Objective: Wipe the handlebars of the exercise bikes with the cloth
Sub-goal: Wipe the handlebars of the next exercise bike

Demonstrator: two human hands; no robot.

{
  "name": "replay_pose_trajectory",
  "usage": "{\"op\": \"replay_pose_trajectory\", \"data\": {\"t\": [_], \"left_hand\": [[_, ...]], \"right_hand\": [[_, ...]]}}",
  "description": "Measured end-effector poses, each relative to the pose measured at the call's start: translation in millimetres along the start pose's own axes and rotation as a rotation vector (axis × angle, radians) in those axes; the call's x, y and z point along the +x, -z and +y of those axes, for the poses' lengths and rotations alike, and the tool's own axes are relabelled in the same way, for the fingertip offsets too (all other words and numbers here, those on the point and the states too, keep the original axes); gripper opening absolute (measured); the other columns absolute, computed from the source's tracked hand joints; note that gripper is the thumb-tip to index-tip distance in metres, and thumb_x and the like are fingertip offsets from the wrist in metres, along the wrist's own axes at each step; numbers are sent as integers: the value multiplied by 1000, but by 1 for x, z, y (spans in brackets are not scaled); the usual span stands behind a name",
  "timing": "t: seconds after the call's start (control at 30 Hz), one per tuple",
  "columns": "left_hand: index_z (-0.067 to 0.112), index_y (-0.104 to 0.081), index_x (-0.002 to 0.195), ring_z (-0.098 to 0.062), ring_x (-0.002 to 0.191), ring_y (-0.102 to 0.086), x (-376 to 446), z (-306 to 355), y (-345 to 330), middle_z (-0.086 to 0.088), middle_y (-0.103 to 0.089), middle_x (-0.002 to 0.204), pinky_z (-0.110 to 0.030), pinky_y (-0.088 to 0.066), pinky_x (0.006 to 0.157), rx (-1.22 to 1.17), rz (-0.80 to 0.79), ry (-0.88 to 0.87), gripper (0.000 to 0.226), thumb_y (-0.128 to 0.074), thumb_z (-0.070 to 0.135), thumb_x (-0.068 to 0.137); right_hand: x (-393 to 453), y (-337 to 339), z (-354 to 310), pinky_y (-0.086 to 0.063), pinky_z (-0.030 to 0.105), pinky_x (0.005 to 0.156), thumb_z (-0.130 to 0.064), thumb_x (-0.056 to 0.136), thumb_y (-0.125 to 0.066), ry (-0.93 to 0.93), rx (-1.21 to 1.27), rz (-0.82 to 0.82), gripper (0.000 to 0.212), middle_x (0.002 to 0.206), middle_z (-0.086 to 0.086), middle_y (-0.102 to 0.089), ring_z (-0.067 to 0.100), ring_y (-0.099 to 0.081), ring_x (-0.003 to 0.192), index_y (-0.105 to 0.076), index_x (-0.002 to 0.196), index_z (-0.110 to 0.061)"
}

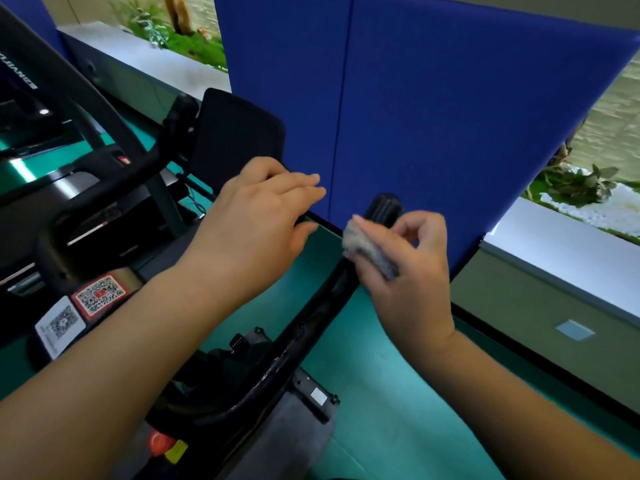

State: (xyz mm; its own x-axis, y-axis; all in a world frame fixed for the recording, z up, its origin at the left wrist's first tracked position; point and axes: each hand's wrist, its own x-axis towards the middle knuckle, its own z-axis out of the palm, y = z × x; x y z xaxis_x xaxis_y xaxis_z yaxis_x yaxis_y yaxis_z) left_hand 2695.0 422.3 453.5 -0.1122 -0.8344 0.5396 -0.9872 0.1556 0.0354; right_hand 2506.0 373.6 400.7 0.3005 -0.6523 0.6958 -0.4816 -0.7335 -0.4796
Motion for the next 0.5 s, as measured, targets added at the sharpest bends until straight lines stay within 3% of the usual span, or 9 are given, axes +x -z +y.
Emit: {"op": "replay_pose_trajectory", "data": {"t": [0.2,0.37,0.5], "left_hand": [[13,-64,122,-26,104,-50,-1,-6,0,2,-64,123,-46,-51,82,-53,-9,-39,42,-65,23,81],[15,-59,129,-24,107,-46,-6,-8,-1,4,-58,131,-47,-50,84,-93,-27,-40,47,-67,21,83],[15,-58,130,-23,108,-45,-6,-10,0,5,-57,133,-38,-47,88,-99,-28,-44,50,-69,21,81]], "right_hand": [[31,0,-11,-31,-1,83,-22,90,-66,-415,238,164,30,96,-9,-37,-4,-45,91,-64,120,-22],[-30,-23,-38,-35,5,85,-22,87,-63,-478,271,238,44,95,-1,-38,13,-48,88,-56,131,-20],[7,-26,-27,-39,6,88,-23,96,-55,-753,413,465,33,110,4,-51,-10,-53,88,-58,128,-26]]}}
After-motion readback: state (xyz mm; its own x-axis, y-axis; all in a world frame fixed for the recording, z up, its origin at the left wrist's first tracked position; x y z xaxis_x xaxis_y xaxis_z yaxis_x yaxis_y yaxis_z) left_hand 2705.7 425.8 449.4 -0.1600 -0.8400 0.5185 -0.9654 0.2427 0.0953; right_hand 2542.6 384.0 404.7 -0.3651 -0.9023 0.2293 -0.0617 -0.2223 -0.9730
